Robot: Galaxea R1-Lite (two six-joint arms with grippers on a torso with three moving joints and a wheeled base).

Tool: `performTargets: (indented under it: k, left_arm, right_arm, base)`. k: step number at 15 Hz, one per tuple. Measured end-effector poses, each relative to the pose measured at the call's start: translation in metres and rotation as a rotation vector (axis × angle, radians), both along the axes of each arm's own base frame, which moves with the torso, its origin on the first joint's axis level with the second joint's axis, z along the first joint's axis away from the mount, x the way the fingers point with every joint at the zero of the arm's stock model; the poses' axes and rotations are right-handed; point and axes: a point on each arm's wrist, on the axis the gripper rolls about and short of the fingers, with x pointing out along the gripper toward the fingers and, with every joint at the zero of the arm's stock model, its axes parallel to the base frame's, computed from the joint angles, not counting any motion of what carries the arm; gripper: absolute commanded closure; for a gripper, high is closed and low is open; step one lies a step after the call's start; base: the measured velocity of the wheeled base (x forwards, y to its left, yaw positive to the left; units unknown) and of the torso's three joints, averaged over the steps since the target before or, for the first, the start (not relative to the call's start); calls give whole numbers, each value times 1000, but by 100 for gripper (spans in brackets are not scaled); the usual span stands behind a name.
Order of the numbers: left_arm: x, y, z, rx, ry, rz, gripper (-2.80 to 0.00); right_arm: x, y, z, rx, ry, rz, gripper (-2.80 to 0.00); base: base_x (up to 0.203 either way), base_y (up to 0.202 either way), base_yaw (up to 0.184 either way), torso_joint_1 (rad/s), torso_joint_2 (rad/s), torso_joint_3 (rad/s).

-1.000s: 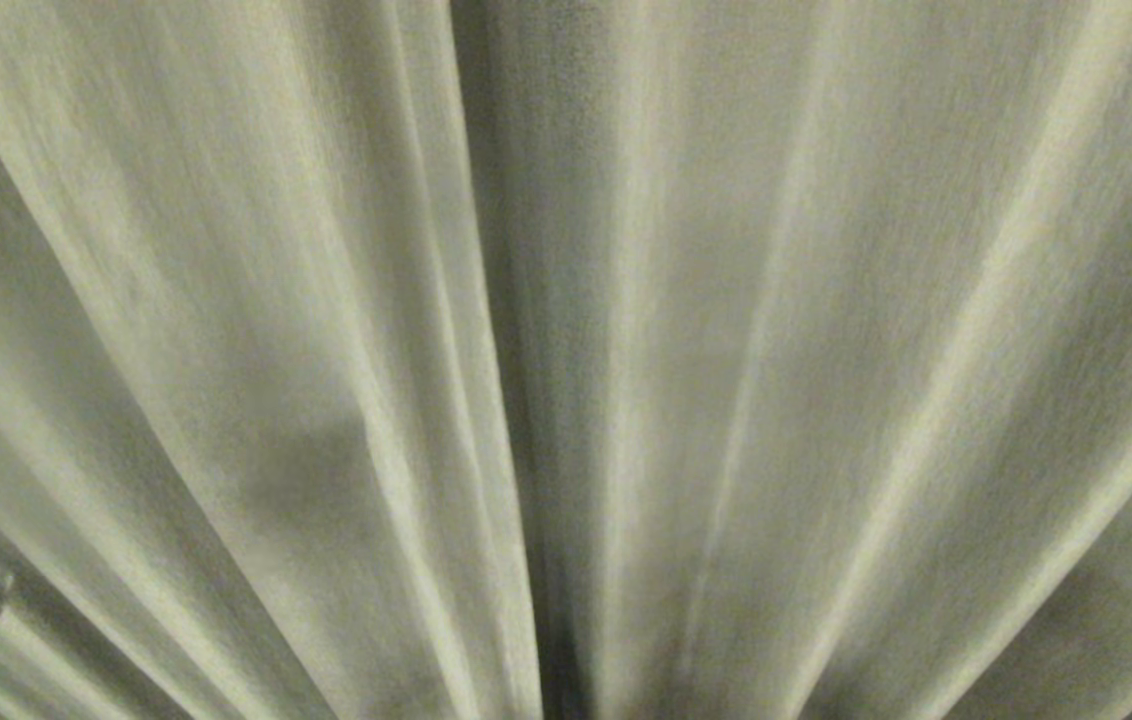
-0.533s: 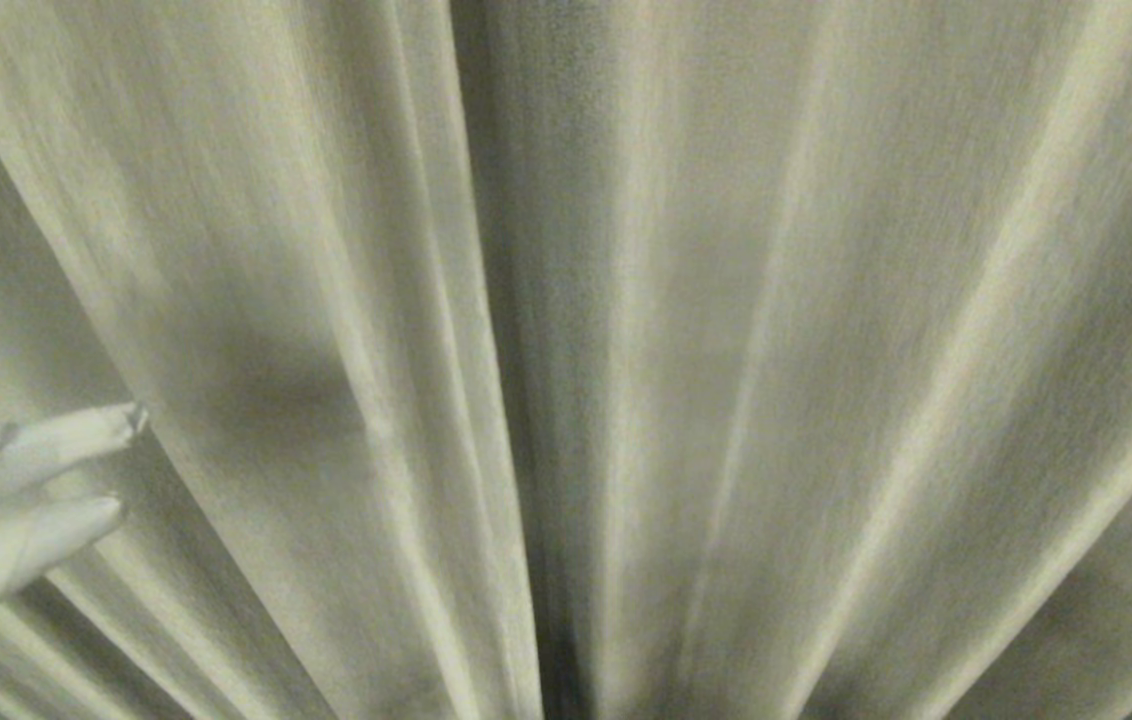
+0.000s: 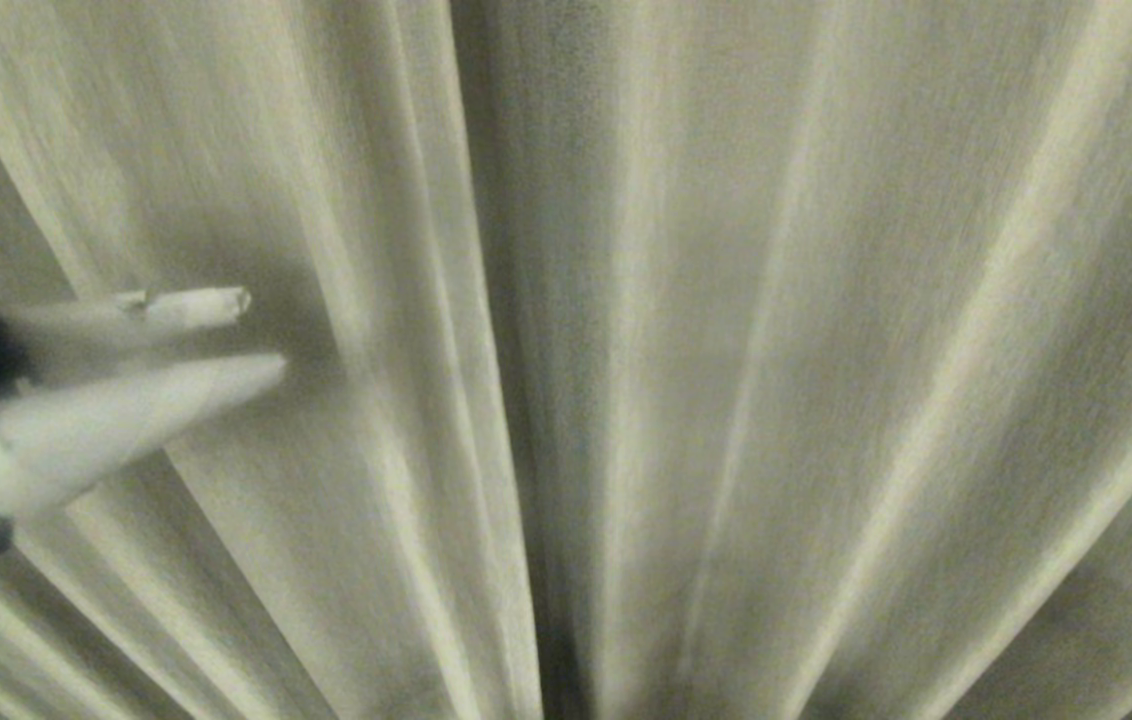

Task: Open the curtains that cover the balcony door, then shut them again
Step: Pull the outer curtains open on both sides

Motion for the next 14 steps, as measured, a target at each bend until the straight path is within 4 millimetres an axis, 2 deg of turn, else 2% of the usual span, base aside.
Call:
performTargets:
  k: [5, 7, 10, 14]
  left_arm:
    - [42, -26, 8, 16, -79, 228, -280]
    - [52, -32, 15, -15, -131, 275, -280]
    - [54, -34, 19, -13, -144, 332, -280]
    - [47, -25, 26, 45, -200, 571, -280]
  right_arm:
    - [0, 0, 0, 0, 0, 1, 0]
    - [0, 0, 0, 0, 0, 0, 0]
    - [0, 0, 0, 0, 0, 0, 0]
    - [0, 0, 0, 0, 0, 0, 0]
  base:
    - [0, 0, 0, 0, 0, 0]
    - [0, 0, 0, 0, 0, 0]
    - [0, 0, 0, 0, 0, 0]
    - [0, 0, 0, 0, 0, 0]
